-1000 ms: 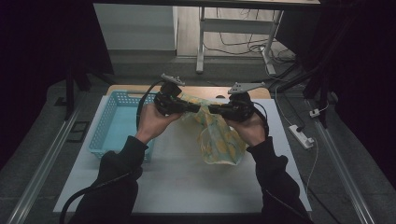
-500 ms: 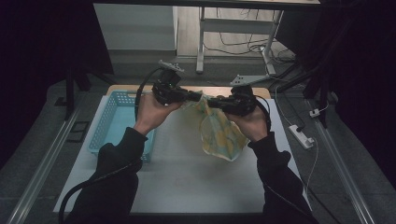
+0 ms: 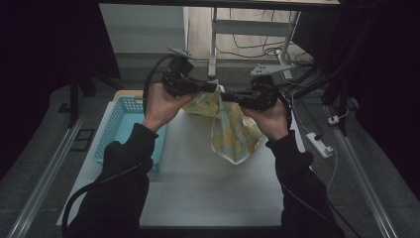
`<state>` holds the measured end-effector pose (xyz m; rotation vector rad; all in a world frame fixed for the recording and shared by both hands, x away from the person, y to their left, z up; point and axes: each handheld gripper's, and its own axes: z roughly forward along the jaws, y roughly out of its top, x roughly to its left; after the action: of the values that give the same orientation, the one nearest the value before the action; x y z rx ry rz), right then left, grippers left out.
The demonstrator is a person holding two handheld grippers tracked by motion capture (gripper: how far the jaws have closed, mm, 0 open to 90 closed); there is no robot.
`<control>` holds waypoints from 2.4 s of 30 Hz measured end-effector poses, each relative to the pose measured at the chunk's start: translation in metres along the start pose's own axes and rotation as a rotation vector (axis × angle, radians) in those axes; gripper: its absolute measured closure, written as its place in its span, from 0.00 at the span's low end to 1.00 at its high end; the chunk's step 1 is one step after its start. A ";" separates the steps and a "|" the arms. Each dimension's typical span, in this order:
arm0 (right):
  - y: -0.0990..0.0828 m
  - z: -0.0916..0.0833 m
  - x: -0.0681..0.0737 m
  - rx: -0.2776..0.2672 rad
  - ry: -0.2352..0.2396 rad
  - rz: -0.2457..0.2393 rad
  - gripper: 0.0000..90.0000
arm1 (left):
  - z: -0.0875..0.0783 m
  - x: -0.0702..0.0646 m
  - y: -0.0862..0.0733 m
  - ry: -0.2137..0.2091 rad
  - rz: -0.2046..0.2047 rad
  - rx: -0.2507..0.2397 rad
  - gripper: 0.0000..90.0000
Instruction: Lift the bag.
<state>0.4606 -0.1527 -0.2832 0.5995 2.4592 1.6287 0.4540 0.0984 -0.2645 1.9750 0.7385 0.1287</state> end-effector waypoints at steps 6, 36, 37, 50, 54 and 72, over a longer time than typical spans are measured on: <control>0.018 -0.007 0.003 -0.020 -0.005 -0.011 1.00 | -0.008 0.000 0.014 -0.013 -0.003 -0.035 0.99; 0.030 -0.005 0.006 -0.012 -0.055 -0.033 1.00 | -0.002 0.007 0.010 0.025 0.047 -0.066 0.98; 0.028 -0.003 0.005 -0.006 -0.055 -0.032 1.00 | 0.000 0.008 0.007 0.028 0.048 -0.061 0.98; -0.003 0.026 -0.004 0.060 -0.063 -0.011 1.00 | 0.024 0.029 -0.029 0.035 0.004 0.006 0.97; -0.012 0.033 -0.007 0.080 -0.066 -0.001 0.99 | 0.030 0.032 -0.039 0.037 -0.010 0.022 0.96; -0.028 0.043 -0.014 0.103 -0.081 0.030 0.89 | 0.040 0.041 -0.059 0.052 -0.022 0.031 0.88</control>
<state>0.4799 -0.1311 -0.3274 0.7042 2.4991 1.4643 0.4762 0.1090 -0.3431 1.9986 0.7996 0.1568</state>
